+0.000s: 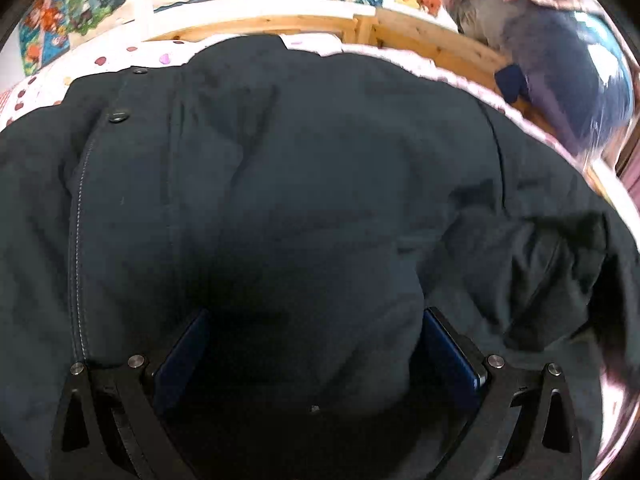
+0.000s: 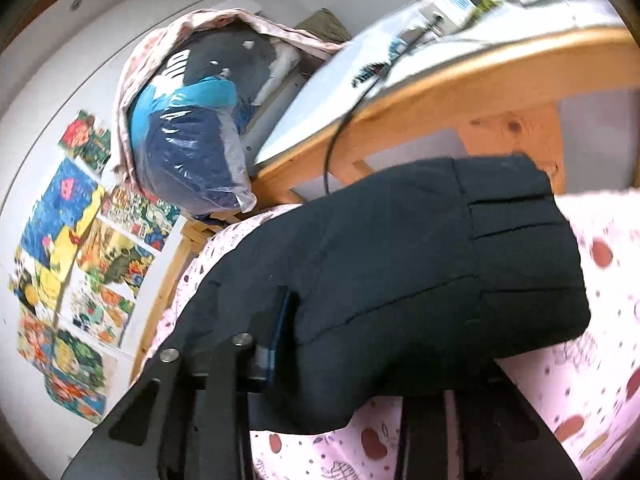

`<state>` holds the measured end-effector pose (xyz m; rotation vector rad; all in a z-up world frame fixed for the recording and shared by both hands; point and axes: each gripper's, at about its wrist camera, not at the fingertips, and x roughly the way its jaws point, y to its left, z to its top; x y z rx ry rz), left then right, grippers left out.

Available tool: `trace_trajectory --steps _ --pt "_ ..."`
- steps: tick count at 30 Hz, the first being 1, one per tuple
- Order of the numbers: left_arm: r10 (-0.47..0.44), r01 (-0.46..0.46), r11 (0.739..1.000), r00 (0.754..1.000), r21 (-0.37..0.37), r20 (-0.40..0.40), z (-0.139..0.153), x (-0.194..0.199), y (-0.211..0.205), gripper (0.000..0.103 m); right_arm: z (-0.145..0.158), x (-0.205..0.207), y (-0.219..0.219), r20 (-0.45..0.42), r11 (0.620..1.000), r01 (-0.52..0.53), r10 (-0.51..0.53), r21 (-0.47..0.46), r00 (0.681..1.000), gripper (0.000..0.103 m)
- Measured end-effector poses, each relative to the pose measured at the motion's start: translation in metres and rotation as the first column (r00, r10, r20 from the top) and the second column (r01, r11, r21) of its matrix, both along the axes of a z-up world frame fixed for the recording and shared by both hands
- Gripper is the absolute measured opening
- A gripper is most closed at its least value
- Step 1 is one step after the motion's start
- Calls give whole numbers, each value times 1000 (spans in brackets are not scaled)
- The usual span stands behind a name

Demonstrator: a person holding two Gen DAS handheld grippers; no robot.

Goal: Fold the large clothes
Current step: 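Grasp the jacket sleeve with the right tool and lift it across the back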

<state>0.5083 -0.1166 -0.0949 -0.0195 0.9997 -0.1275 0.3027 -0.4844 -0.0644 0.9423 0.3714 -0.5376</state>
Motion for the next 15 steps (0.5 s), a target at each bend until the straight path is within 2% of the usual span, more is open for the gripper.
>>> trace_trajectory --steps 3,5,7,12,15 --pt "-13 13 1000 1000 7 9 -4 -4 -1 103 10 -12 -14 7 997 -32 33 -70 999 20" --pt "-18 18 1000 1000 -9 14 -5 -8 2 103 18 -21 -14 30 995 -52 55 -81 998 19" --pt "-25 26 999 999 -44 23 -2 -14 7 103 20 -40 -16 41 994 -65 69 -93 997 16" --pt "0 3 981 1000 -193 16 25 -26 33 103 44 -42 -12 44 975 -120 130 -190 990 14" --pt "16 -5 975 999 -223 46 48 -38 50 103 80 -28 -2 60 936 -185 212 -298 975 13"
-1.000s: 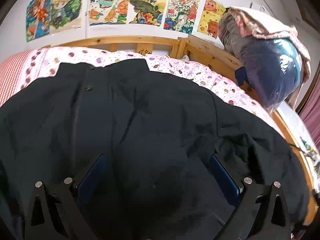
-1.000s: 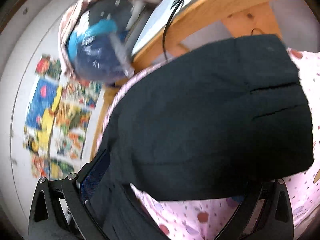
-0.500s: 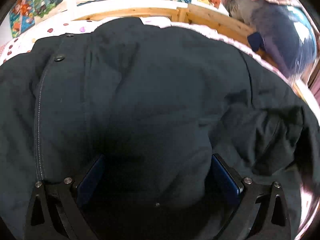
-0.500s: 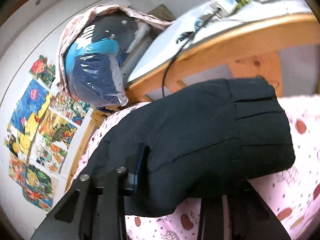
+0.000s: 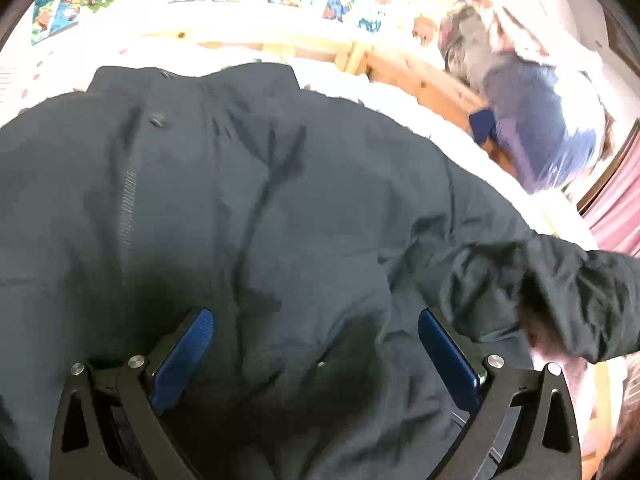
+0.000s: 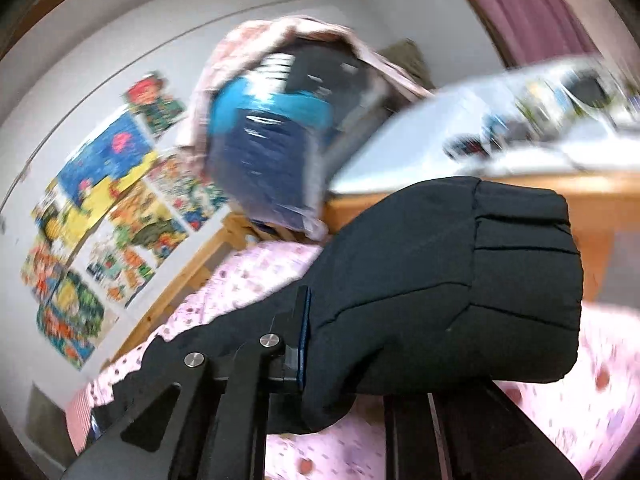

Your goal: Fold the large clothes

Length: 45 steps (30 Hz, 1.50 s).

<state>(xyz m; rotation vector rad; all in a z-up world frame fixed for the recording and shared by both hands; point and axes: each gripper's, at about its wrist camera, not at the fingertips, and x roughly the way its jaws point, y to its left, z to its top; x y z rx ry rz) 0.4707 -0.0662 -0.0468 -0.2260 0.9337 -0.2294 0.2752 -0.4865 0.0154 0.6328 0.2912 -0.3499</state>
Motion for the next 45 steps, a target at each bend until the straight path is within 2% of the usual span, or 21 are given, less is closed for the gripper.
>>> trace_trajectory --steps 4,7,10,12,16,21,23,25,27,28,29,30,33,36,38,41,42,43,44,45 --pt "21 -20 999 999 -26 44 31 -19 24 103 46 23 29 49 984 -123 130 -133 990 13" --pt "52 -46 996 996 -81 75 52 -34 54 103 76 44 65 55 942 -234 254 -242 966 13" --pt "91 -77 986 992 -148 90 67 -51 89 103 94 65 110 21 871 -348 378 -348 925 13" --pt "108 -86 974 989 -208 97 73 -61 113 103 99 77 144 -23 810 -419 450 -411 893 13" --pt "103 -65 949 989 -309 106 74 -73 136 102 88 87 212 -166 665 -550 550 -506 818 13" --pt "37 10 908 994 -420 103 62 -74 133 102 49 77 274 -362 500 -665 575 -554 734 13" --pt "13 36 888 994 -459 104 58 -73 128 102 31 70 291 -434 443 -705 570 -554 698 13" --pt "-13 57 852 996 -521 87 51 -73 124 102 15 62 303 -488 410 -730 553 -547 675 13" --pt "-26 50 827 998 -560 51 40 -70 120 102 3 53 311 -531 394 -754 540 -525 653 18" --pt "-29 44 825 999 -563 35 36 -69 118 102 1 51 316 -546 392 -766 542 -509 639 20" --pt "-34 39 827 999 -561 20 31 -68 116 102 -1 50 317 -557 390 -779 548 -490 624 26" --pt "-40 38 828 999 -560 8 26 -66 114 102 -4 44 319 -568 389 -798 562 -460 601 37" --pt "-72 43 828 997 -560 -30 13 -64 106 102 -8 27 319 -554 397 -812 594 -429 583 61" --pt "-100 52 848 993 -528 -62 2 -59 95 102 -8 8 313 -535 407 -816 618 -409 576 66" --pt "-112 54 850 990 -524 -81 -7 -51 87 102 -7 -4 301 -511 425 -825 648 -373 565 66" --pt "-107 25 850 986 -527 -125 -22 -37 78 102 -8 -19 277 -464 471 -815 670 -337 579 69" --pt "-115 28 847 985 -531 -131 -26 -35 75 98 -8 -26 273 -453 490 -809 671 -324 587 71" --pt "-124 36 846 983 -531 -131 -27 -34 72 90 -10 -33 268 -444 506 -805 672 -310 593 71" --pt "-137 49 847 982 -529 -129 -28 -33 67 84 -11 -26 256 -440 517 -802 671 -299 596 71" --pt "-148 62 853 981 -518 -126 -27 -33 62 71 -12 -35 251 -431 537 -795 669 -282 606 71"
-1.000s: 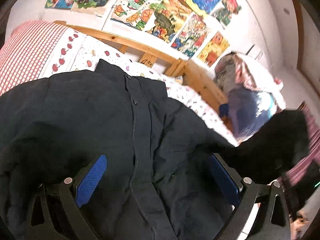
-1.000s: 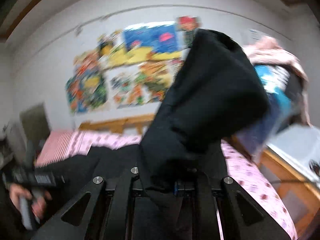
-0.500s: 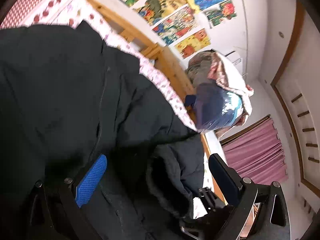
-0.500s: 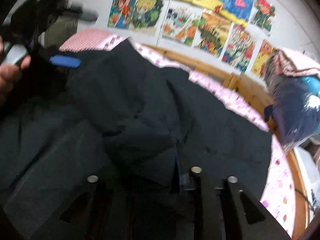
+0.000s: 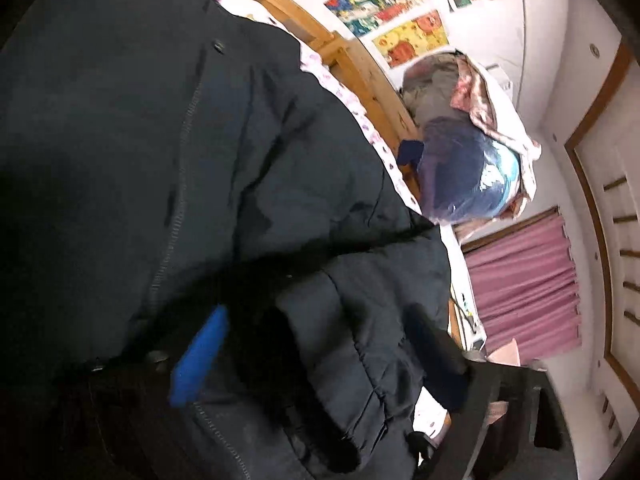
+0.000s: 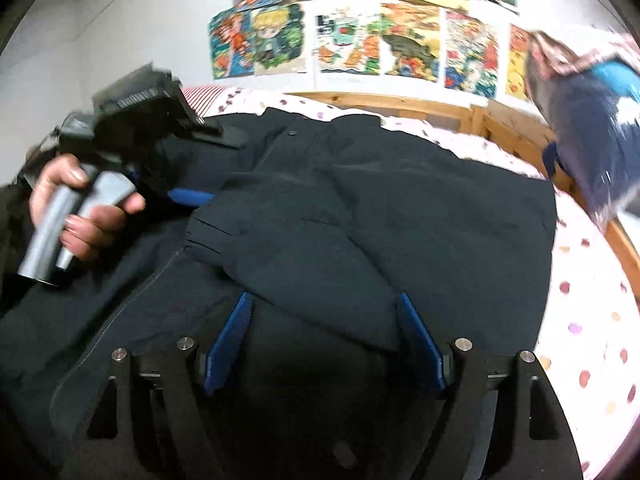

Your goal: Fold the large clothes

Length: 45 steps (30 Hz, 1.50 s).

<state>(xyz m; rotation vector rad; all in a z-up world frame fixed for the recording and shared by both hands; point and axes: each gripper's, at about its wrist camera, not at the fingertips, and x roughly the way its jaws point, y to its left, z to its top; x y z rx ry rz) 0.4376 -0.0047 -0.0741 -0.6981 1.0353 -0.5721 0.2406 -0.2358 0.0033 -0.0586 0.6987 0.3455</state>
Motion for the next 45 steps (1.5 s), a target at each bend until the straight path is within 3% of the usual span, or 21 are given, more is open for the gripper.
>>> trace_trajectory --steps 1,2,4,7,12,17,19,21,23,27,29,36,42,45 --pt "-8 8 1000 1000 16 7 1 -1 -3 55 -2 0 -7 -5 1000 11 -11 11 1000 71" --pt "-16 15 998 1000 56 24 4 -2 -8 46 -4 -3 -12 -9 1000 24 -24 20 1000 71" --pt "-21 11 991 997 134 74 14 -7 -15 8 -9 -1 -25 -14 998 53 -52 27 999 71" --pt "-7 -23 983 987 183 163 42 -12 -21 5 -14 -5 -41 -21 993 113 -113 35 993 71" --pt "35 -84 985 953 152 301 116 -9 -27 4 -15 24 -81 -38 967 221 -218 126 975 71" --pt "87 -183 971 869 153 488 210 -20 -16 4 -11 34 -109 -40 921 323 -322 218 946 75" --pt "105 -232 956 841 179 531 228 -29 -5 4 -8 33 -117 -40 905 344 -346 249 938 75" --pt "131 -284 936 828 207 545 237 -38 14 4 -5 42 -124 -35 895 353 -358 274 933 76" --pt "154 -326 911 837 252 525 234 -44 33 4 -3 50 -126 -26 892 352 -360 285 933 77" --pt "209 -414 827 855 381 475 208 -53 68 4 3 71 -119 -15 902 339 -348 268 937 77" --pt "233 -427 801 868 420 438 191 -54 84 4 5 84 -114 -16 906 336 -343 259 939 77" --pt "292 -424 740 902 522 318 122 -30 115 4 5 143 -82 -41 929 308 -307 207 951 77" --pt "260 -386 692 922 610 288 91 -22 113 5 -9 191 -51 -68 954 282 -277 99 959 77" --pt "267 -372 683 928 629 260 78 -17 115 5 -24 211 -42 -107 960 275 -268 56 958 77"
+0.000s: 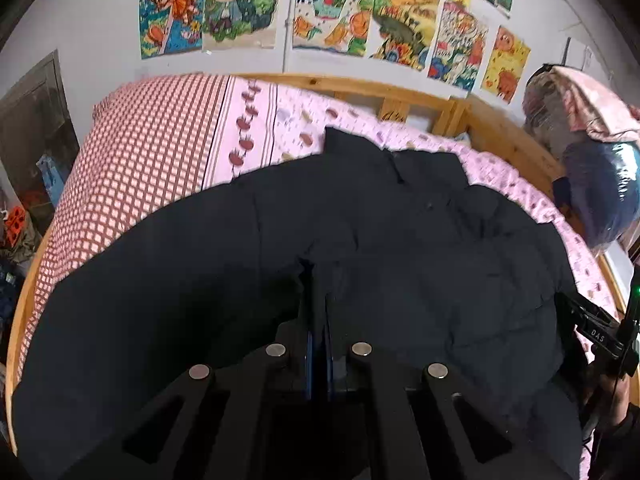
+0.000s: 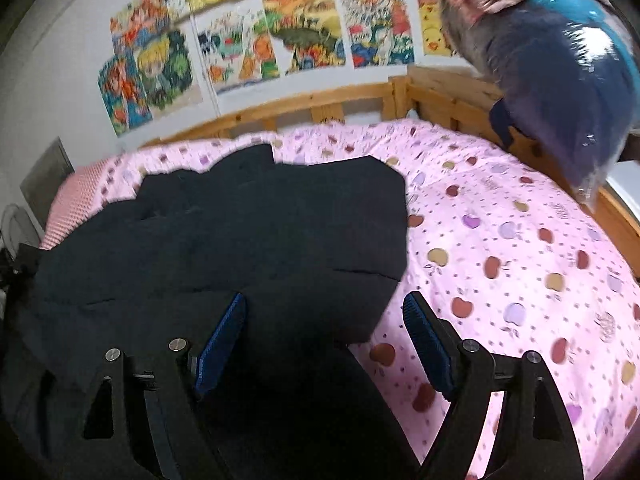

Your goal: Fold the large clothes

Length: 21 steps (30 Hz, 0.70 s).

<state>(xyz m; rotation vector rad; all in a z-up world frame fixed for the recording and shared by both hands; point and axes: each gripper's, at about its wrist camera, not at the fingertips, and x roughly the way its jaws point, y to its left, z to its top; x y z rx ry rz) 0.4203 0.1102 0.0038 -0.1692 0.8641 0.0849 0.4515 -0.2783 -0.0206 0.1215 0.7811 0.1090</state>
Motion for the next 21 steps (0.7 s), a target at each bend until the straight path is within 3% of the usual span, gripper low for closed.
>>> trace_trajectory --steps 6,11,14,16,18,21 --pt "7 -8 999 1000 -32 -30 -21 4 8 8 -33 19 13 -92 1000 -6 3 -31 996 80" --pt "4 -3 997 1000 -83 12 -9 -8 13 13 -35 11 10 -77 1000 4 -5 -10 997 81" --pt "16 -12 994 999 -106 35 2 -19 14 30 -21 -1 9 -58 1000 4 -5 -16 998 81" --pt "30 -22 993 997 -119 65 11 -30 15 65 -10 -9 11 -47 1000 -6 6 -13 999 81" --pt "49 -31 988 992 -150 119 23 -46 20 74 2 -20 17 -26 1000 -28 28 -3 999 81" --pt "72 -47 983 988 -176 139 38 -67 30 74 21 -32 29 4 998 -67 67 6 998 82"
